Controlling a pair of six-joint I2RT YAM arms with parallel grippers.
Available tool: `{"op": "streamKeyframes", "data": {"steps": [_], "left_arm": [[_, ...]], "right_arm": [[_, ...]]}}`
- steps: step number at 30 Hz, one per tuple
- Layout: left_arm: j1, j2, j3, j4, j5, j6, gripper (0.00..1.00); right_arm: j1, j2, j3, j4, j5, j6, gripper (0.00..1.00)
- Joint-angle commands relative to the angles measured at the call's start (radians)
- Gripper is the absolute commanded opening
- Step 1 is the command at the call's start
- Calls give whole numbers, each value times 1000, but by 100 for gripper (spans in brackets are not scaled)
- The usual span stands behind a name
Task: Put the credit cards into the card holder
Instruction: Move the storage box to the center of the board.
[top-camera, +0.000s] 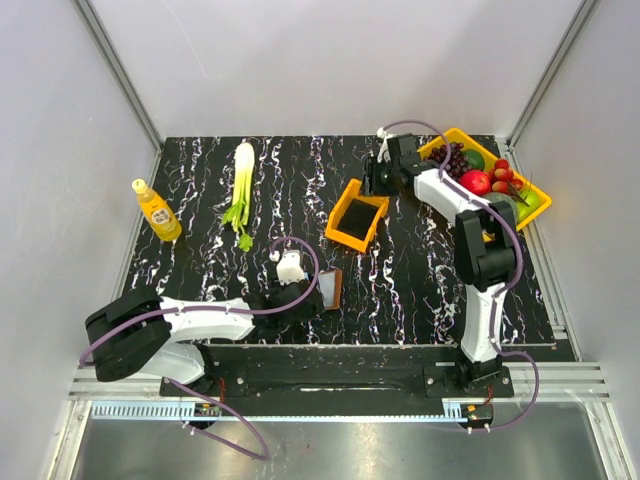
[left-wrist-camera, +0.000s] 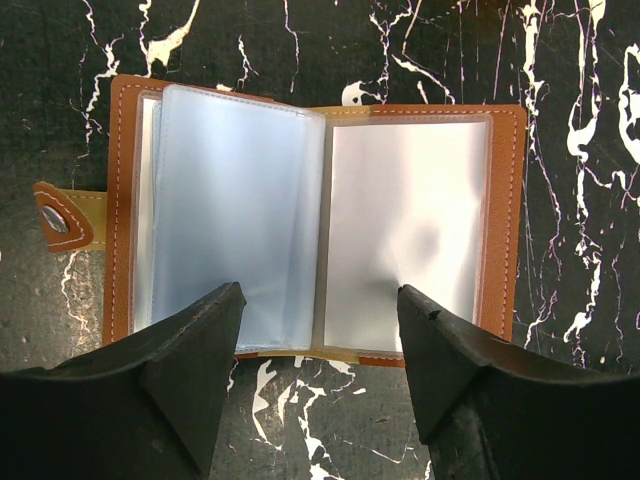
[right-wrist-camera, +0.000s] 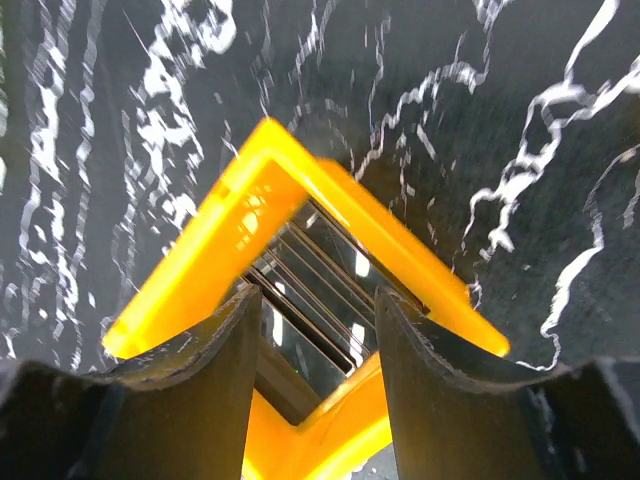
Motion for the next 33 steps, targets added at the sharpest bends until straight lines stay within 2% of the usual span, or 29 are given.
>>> {"op": "streamKeyframes", "data": {"steps": [1,7,21,26,33], "left_arm": [[1,7,-11,-73,-4,14,68],[1,0,-14,-70,-4,16,68],[1,14,-22,-27,13,30,68],[1,16,-14,-22,15,45,68],[1,1,-14,-29,10,45,68]], "right_arm": [[8,37,41,-113,-65,-62,55],[8,-12,-46,-138,60,-56,54],[28,-323,-424,-125,74,-9,56],[54,-358,-389,-93,79,0,57],[150,-228,-254,-158,126,0,58]]}}
